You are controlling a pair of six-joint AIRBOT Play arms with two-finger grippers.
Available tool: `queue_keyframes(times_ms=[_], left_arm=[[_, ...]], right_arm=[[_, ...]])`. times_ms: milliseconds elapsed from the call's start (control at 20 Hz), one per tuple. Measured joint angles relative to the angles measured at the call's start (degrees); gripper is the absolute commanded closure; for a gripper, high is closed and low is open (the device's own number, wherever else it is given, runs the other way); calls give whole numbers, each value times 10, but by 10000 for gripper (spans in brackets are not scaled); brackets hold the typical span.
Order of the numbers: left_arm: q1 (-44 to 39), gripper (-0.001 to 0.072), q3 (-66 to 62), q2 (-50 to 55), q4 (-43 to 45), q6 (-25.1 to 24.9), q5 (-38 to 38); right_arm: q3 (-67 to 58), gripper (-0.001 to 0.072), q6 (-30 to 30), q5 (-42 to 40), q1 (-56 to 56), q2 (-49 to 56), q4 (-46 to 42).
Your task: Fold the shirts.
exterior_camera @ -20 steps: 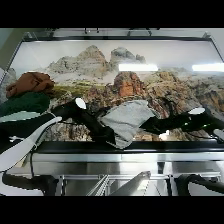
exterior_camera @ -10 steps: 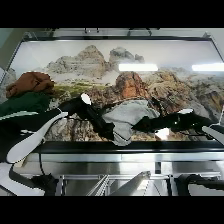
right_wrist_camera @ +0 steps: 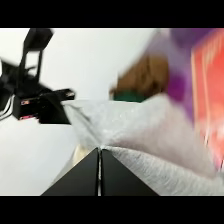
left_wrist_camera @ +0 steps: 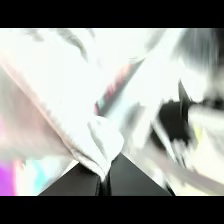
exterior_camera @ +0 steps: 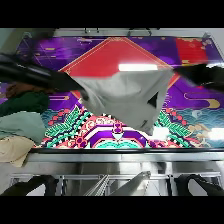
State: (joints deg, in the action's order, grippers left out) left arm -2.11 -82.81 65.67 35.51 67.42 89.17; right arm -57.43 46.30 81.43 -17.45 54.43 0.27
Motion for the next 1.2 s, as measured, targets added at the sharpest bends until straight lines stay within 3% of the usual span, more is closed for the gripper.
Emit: queue_keyframes(times_ms=[250,450,750,950,1000,1050,1150,1200], left_arm=[[130,688,-125,-147,-33,-27,-23],[191,687,-112,-194,-41,-41,-25],[166,685,63,-116,-37,-75,-27],[121,678,131,28,-36,-125,-70],[116,483,126,71,-36,-134,-80],[113,356,109,120,-36,-140,-84],[116,-7,53,209,-36,-139,-79],[122,-1,16,252,-37,-126,-64]], right_arm=[[-78,696,-5,-51,-49,-151,43],[-87,696,-9,-83,-51,-187,-2],[-62,695,-23,-130,53,-63,-105],[-67,685,-58,-243,137,104,-147],[-80,511,-66,-271,147,145,-149],[-96,280,-71,-294,153,183,-150],[-136,262,-74,-315,154,245,-153],[-153,264,-71,-315,148,263,-153]])
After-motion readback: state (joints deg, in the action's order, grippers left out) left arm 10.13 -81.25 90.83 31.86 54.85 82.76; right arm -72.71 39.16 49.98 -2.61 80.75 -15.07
